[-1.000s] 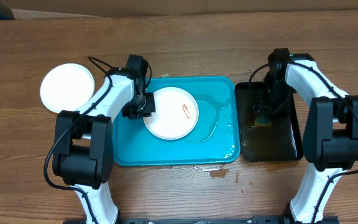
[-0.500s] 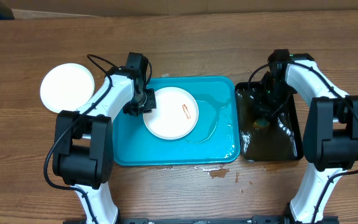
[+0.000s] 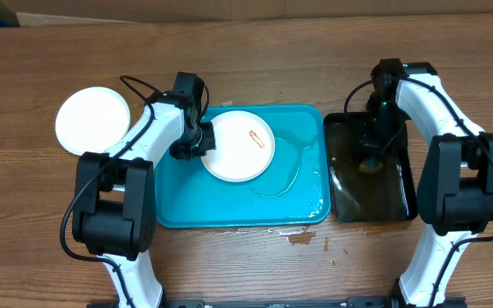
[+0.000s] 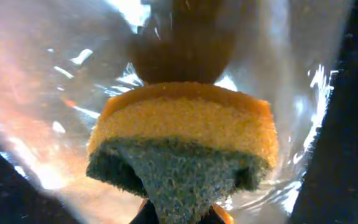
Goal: Clean dirty plates on tray and stack at the side
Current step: 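Carry the sponge with right gripper over the held white plate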
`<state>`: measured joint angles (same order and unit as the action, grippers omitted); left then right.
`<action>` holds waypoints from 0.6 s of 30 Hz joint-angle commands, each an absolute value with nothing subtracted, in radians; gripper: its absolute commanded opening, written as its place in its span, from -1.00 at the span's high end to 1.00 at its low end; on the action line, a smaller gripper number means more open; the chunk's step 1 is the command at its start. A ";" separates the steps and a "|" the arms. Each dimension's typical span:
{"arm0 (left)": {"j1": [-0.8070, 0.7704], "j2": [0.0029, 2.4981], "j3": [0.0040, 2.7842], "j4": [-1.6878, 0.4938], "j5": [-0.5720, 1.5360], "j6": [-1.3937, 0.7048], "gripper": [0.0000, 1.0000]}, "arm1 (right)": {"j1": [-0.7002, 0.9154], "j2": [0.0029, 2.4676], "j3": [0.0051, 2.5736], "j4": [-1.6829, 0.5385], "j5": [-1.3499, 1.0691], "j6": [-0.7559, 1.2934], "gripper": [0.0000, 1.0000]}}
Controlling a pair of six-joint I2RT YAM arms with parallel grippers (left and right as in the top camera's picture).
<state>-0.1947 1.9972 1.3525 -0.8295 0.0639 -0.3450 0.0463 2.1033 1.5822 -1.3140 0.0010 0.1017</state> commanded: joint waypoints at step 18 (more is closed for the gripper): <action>-0.197 2.001 1.347 -0.886 0.071 -0.355 0.79 | 0.188 2.094 1.686 -1.403 0.380 0.285 0.92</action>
